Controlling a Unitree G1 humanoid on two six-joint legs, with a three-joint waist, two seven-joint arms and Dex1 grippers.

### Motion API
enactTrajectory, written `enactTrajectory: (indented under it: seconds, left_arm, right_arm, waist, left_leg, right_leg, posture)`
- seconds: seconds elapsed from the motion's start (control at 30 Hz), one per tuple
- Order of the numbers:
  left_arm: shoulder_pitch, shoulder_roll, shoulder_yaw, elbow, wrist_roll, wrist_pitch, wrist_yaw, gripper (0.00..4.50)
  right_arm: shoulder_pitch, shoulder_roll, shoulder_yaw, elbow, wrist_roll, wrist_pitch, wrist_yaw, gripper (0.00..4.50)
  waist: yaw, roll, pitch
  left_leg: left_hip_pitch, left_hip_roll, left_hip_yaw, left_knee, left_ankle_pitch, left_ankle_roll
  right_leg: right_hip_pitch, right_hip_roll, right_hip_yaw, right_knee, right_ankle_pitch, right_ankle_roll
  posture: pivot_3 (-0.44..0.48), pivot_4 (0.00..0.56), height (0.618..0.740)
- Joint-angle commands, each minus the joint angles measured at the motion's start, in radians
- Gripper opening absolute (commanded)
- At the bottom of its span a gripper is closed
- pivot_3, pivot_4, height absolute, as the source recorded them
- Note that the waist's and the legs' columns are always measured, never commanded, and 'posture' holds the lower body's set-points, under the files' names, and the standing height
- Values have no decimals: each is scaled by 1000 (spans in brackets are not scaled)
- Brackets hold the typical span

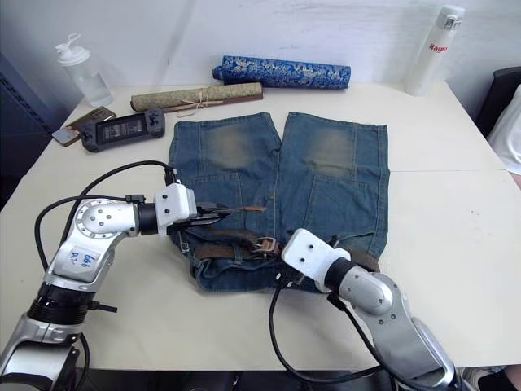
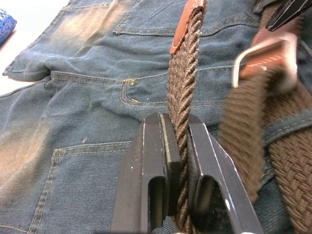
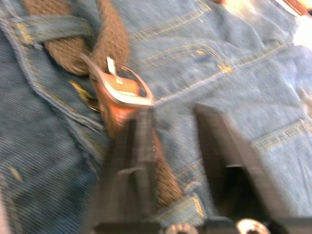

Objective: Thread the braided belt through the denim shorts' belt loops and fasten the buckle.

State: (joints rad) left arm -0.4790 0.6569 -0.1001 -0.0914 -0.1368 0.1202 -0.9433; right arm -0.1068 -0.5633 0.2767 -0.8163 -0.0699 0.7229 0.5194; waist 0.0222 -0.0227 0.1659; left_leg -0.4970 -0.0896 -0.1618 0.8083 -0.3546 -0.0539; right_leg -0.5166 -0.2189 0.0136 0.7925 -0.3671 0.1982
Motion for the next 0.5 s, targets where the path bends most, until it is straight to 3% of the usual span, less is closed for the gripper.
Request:
enactTrajectory:
  seconds: [0.03,0.27,0.5]
  left_arm:
    - [-19,0,3,-7,-3,-11,-4,0]
    - [-23,-2,4,4,-2,-15,-10,0]
    - [-26,-7,5,6,-1,-14,-8,0]
  right_arm:
    - [29,-38,-56,-98,50,-16,53,2292]
    - [93,-86,-99,-141,120,-40,109,2292]
    - [72,-102,-18,-78,37,-67,62,2292]
  waist:
    - [0,0,0]
    - [0,0,0]
    - [0,0,0]
  left_leg:
    - [0,0,0,0,0,0]
    - [0,0,0,0,0,0]
    - [0,0,0,0,0,0]
  right_leg:
    - [0,0,0,0,0,0]
    - [0,0,0,0,0,0]
    - [0,0,0,0,0,0]
  posture:
    - [0,150,637]
    - [0,150,637]
    - [0,150,637]
